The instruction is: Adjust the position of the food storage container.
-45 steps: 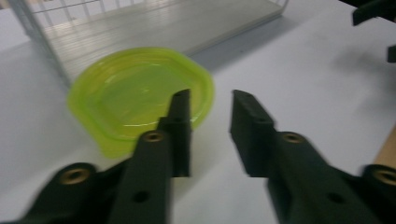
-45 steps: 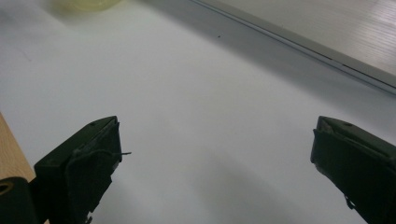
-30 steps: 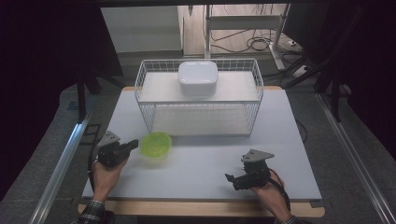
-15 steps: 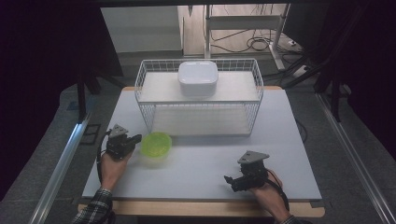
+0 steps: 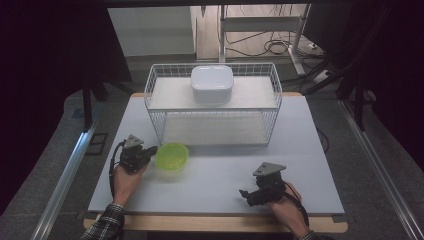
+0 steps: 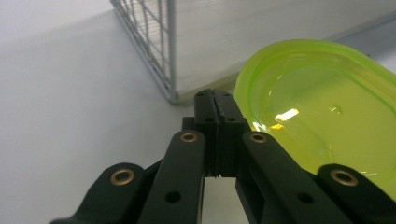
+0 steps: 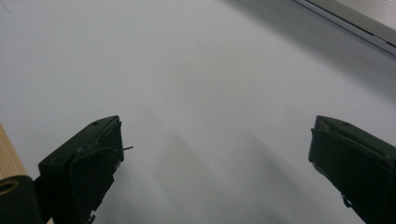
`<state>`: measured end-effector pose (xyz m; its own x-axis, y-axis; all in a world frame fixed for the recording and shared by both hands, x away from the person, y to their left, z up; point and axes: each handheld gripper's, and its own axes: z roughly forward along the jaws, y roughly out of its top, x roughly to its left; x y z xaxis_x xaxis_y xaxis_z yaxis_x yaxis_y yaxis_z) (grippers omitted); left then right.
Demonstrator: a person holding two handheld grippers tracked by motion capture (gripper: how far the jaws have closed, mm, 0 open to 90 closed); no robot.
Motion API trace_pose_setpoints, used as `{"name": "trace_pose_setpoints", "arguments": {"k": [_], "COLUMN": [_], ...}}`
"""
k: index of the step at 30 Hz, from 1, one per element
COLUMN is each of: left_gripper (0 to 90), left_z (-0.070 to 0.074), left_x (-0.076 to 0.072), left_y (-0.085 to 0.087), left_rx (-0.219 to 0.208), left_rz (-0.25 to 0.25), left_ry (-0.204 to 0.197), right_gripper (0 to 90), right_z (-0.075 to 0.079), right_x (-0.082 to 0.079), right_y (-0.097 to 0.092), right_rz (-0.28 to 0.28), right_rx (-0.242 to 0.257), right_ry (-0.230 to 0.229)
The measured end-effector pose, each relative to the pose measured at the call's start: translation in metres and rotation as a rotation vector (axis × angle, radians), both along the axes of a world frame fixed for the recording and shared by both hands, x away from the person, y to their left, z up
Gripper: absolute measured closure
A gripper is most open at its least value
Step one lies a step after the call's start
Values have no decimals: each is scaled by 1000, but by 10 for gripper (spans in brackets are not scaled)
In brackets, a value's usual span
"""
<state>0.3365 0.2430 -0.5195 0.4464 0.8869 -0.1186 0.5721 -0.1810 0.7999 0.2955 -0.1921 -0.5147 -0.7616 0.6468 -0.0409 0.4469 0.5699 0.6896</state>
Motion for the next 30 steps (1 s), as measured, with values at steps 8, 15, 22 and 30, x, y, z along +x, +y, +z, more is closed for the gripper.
{"name": "trace_pose_setpoints", "arguments": {"k": [8,15,22,30], "left_gripper": [897,898,898,898], "left_z": [1,1,2,3], "left_x": [-4,-7,-12,-19], "left_y": [-18,-36,-53,-76], "left_rx": [-4,-21,-41,-57], "left_rz": [-41,-79,-114,-177], "left_ry": [7,15,27,35], "right_gripper": [35,35,35,35], "right_z": [-1,-1,-2,-2], "right_x": [0,0,0,-1], "right_y": [1,2,3,4], "right_rz": [4,5,7,8], "right_rx": [-8,-9,-15,-15], "right_ry": [0,1,2,7]}}
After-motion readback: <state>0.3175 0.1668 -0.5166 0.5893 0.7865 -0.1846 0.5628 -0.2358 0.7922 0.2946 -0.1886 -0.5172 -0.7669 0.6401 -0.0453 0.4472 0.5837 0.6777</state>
